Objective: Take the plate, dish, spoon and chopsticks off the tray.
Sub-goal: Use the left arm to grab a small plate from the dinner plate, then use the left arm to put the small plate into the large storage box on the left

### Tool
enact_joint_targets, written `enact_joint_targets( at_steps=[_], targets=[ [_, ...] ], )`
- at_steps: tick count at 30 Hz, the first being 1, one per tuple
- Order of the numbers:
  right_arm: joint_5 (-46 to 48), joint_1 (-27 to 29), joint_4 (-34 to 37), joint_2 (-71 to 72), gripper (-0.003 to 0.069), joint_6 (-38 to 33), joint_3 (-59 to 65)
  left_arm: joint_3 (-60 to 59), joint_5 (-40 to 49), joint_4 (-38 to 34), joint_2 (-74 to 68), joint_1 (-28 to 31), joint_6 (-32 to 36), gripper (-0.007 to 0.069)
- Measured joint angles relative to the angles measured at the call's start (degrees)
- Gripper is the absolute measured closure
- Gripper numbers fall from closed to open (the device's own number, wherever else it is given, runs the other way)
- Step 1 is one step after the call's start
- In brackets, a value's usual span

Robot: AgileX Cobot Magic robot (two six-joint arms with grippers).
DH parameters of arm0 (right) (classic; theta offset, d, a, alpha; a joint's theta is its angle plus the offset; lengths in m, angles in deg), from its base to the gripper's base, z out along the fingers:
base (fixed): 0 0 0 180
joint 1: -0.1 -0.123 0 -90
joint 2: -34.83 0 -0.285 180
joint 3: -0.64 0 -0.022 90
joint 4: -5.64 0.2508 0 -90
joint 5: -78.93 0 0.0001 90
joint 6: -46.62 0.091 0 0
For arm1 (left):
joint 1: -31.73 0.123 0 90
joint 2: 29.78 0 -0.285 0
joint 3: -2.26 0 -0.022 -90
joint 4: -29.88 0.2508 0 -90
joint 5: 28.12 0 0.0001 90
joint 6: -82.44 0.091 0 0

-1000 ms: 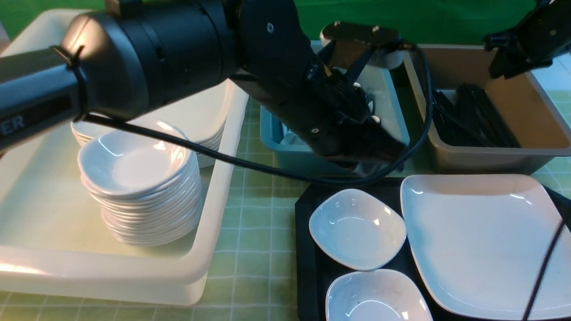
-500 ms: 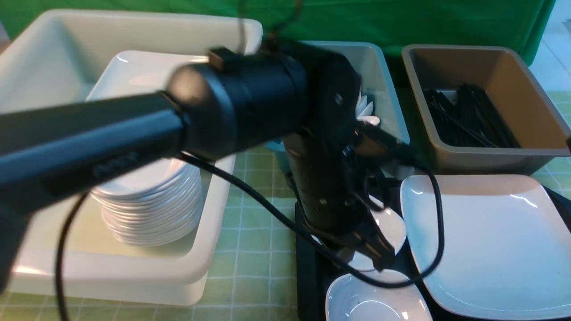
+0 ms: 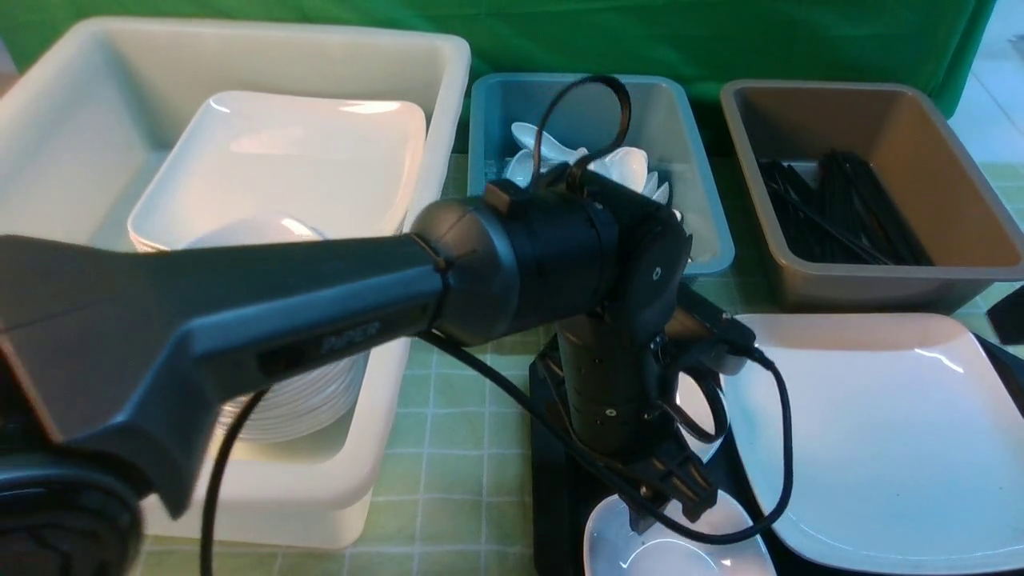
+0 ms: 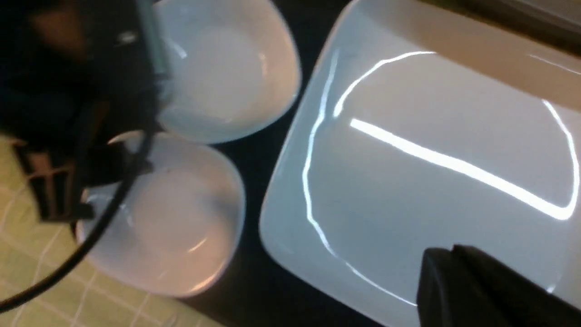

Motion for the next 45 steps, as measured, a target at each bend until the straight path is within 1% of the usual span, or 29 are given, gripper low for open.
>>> enact_joint_targets(
  at_steps=[3, 5, 6, 7, 8, 10, 11, 12, 13, 15, 19, 23, 26, 31, 32, 33, 34, 35, 39, 40, 42, 45],
  targets=[
    [1.41, -2.22, 0.95, 0.07, 0.0657, -1.73, 0.0, 0.0, -0.19, -0.04, -1.28, 0.0, 0.05, 0.0153],
    [1.95, -5.04, 1.29, 0.17, 0.0657, -2.72, 0.0, 0.0, -0.25, -0.27, -2.89, 0.0, 0.05, 0.016],
    [1.95, -5.27, 1.29, 0.17, 0.0657, -2.79, 0.0, 0.06, -0.29, -0.42, -3.0, 0.0, 0.05, 0.0162],
    [2.0, -6.91, 1.35, 0.17, 0.0657, -3.02, 0.0, 0.12, -0.34, -1.07, -3.68, 0.0, 0.05, 0.0186],
    [2.0, -7.3, 1.35, 0.17, 0.0657, -3.01, 0.0, 0.12, -0.23, -1.17, -3.74, 0.0, 0.05, 0.0196],
    [2.0, -9.27, 1.42, 0.17, 0.0655, -3.29, 0.0, 0.34, 0.41, -2.0, -4.21, 0.0, 0.05, 0.0288],
    [2.0, -9.9, 1.54, 0.17, 0.0655, -3.33, 0.0, 0.34, 1.25, -3.1, -4.22, 0.01, 0.05, 0.0359],
    [2.0, -10.02, 1.56, 0.17, 0.0654, -3.32, 0.0, 0.34, 1.39, -3.21, -4.22, 0.01, 0.05, 0.0372],
    [2.0, -10.25, 1.62, 0.17, 0.0652, -3.46, 0.0, 0.57, 2.84, -4.23, -4.22, 0.06, -0.11, 0.047],
    [1.95, -10.4, 1.62, 0.25, 0.0651, -3.52, 0.0, 2.03, 5.12, -5.43, -3.55, 0.18, -0.97, 0.0536],
    [0.6, -10.4, 1.92, 0.61, 0.0651, -3.46, 0.0, 4.51, 8.41, -4.89, -1.47, 0.26, -1.36, 0.0596],
    [-1.41, -10.4, 2.94, 2.37, 0.0651, -3.46, 0.0, 6.13, 10.27, -4.34, 1.91, 0.35, -1.43, 0.0615],
    [-1.89, -10.4, 4.2, 4.22, 0.0651, -3.46, -0.24, 7.35, 10.81, -5.16, 5.76, 1.6, -1.43, 0.0617],
    [-1.82, -10.4, 10.5, 7.8, 0.0652, -5.1, -4.61, 7.98, 10.71, -9.13, 15.88, 8.8, -1.43, 0.0617],
    [-1.68, -10.76, 12.36, 8.25, 0.0652, -5.84, -6.19, 7.98, 10.63, -10.0, 18.28, 12.07, -1.43, 0.0617],
    [-1.68, -11.12, 13.27, 8.33, 0.0652, -6.08, -7.26, 7.98, 10.63, -10.68, 19.86, 13.65, -1.43, 0.0617],
    [-1.68, -12.24, 14.09, 8.47, 0.0652, -6.36, -8.55, 7.98, 10.63, -11.66, 22.23, 17.73, -1.43, 0.0617],
    [-1.75, -13.31, 14.49, 8.47, 0.0654, -6.52, -9.54, 7.86, 10.58, -12.29, 23.77, 19.62, -1.43, 0.0617],
    [-3.06, -21.32, 14.96, 6.19, 0.0657, -7.06, -13.29, 5.29, 9.66, -14.86, 30.66, 32.54, -1.43, 0.0617],
    [-4.21, -23.52, 14.73, 5.1, 0.0657, -7.1, -13.72, 3.44, 9.09, -15.51, 32.4, 36.81, -1.43, 0.0617],
    [-6.64, -27.63, 13.62, 2.36, 0.0657, -6.97, -14.24, -0.29, 7.57, -16.78, 34.42, 43.03, -1.43, 0.0617],
    [-8.68, -31.94, 11.74, -2.15, 0.0657, -6.9, -15.44, -7.18, 3.56, -19.85, 35.84, 51.72, -1.43, 0.0617]
  ],
)
